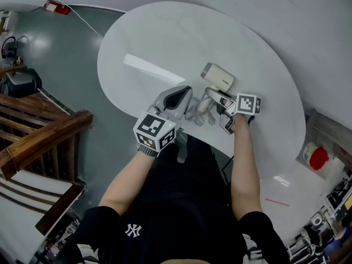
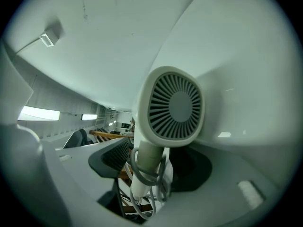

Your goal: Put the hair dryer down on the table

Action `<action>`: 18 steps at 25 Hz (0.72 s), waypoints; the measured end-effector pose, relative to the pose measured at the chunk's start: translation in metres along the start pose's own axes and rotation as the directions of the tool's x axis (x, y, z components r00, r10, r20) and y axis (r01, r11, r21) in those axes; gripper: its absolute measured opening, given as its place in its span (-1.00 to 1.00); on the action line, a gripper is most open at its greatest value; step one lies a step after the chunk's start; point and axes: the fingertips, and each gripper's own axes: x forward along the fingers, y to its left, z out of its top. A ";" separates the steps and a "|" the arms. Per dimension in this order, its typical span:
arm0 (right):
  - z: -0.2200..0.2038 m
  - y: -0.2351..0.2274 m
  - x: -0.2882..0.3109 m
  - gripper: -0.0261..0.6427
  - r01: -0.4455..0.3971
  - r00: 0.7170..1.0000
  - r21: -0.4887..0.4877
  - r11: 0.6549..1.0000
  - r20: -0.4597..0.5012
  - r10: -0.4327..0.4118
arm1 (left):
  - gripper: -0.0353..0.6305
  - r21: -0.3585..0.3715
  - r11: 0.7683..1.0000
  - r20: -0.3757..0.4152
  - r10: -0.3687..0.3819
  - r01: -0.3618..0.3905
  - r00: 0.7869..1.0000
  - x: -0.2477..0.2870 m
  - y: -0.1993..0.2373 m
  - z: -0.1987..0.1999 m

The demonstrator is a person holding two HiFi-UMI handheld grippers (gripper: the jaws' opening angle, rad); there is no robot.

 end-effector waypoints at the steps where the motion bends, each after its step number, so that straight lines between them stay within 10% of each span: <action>1: 0.001 -0.003 -0.003 -0.04 0.025 1.000 0.017 1.000 0.008 -0.025 | -0.89 0.002 1.000 0.002 -0.001 0.001 1.000 -0.002 -0.001 0.001; 18: -0.015 0.031 -0.064 -0.33 0.248 0.957 -0.109 0.963 0.184 -0.226 | -0.89 -0.004 0.999 -0.007 -0.051 0.051 0.999 -0.032 -0.029 -0.008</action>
